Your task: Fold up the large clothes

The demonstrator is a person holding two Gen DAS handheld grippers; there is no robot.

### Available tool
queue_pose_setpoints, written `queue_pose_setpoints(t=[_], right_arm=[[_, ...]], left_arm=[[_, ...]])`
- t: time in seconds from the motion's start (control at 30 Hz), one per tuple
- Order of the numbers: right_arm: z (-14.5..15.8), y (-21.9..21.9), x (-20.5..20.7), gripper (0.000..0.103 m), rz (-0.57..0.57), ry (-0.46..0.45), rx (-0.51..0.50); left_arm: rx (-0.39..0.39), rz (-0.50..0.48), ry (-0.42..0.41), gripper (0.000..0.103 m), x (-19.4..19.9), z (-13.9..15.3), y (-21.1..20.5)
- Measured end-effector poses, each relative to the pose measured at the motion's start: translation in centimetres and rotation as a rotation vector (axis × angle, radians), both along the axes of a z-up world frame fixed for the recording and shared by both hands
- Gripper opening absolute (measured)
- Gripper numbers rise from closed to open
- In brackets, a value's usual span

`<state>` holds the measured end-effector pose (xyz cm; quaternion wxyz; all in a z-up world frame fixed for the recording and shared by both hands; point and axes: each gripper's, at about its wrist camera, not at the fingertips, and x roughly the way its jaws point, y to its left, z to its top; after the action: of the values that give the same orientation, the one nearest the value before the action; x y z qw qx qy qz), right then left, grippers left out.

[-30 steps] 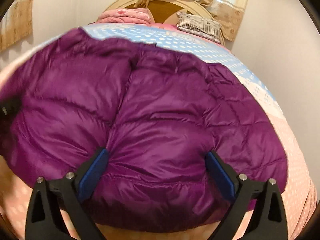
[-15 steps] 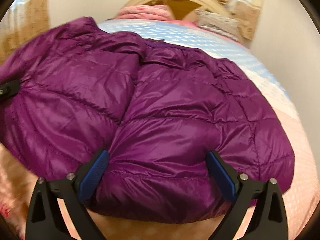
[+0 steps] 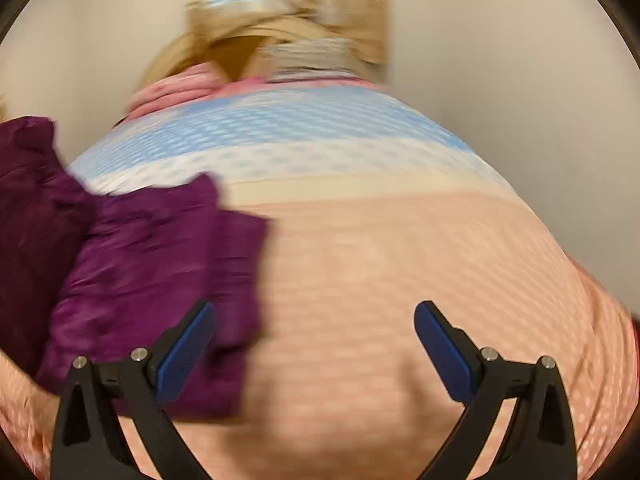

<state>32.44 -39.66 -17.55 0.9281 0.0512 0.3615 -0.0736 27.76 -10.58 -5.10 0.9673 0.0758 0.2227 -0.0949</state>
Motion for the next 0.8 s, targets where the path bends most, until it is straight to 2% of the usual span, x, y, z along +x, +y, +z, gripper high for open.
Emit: queue_pose_setpoints(t=[0.13, 0.27, 0.37, 0.43, 0.57, 0.67, 0.7, 0.73, 0.77, 0.8], right_arm=[[-1.7, -3.1, -0.4, 0.101, -0.072, 0.032, -0.017], [-3.2, -4.6, -0.7, 0.101, -0.107, 0.084, -0.027], [-4.2, -4.8, -1.3, 0.088, -0.115, 0.122, -0.03], [-4.2, -4.8, -2.2, 0.088, -0.112, 0.101, -0.051], [-4.0, -4.6, -2.9, 0.088, -0.113, 0.084, -0.056], [-4.4, -4.6, -2.6, 0.089, -0.116, 0.087, -0.056], [-4.3, -4.7, -2.6, 0.089, -0.117, 0.092, -0.055], [-4.5, -4.8, -2.2, 0.088, -0.116, 0.097, -0.053], [-4.6, -4.9, -1.9, 0.088, -0.116, 0.104, -0.05], [-4.3, -5.0, -1.9, 0.083, -0.117, 0.11, -0.043]], left_arm=[[0.101, -0.096, -0.007, 0.007, 1.8, -2.4, -7.6], [0.178, -0.175, 0.05, 0.007, 3.3, -7.2, -13.2], [0.243, -0.218, 0.097, 0.008, 3.5, -11.0, -15.8], [0.293, -0.248, 0.103, 0.012, 3.1, -12.7, -16.9], [0.353, -0.275, 0.069, 0.019, 1.3, -13.1, -17.5], [0.372, -0.272, 0.025, 0.025, -0.2, -11.2, -17.9], [0.356, -0.284, 0.008, 0.032, -0.9, -10.3, -17.6], [0.344, -0.29, -0.012, 0.052, -1.8, -9.4, -17.4], [0.341, -0.285, -0.034, 0.064, -2.5, -8.7, -17.0], [0.329, -0.282, -0.068, 0.084, -3.4, -7.7, -16.4]])
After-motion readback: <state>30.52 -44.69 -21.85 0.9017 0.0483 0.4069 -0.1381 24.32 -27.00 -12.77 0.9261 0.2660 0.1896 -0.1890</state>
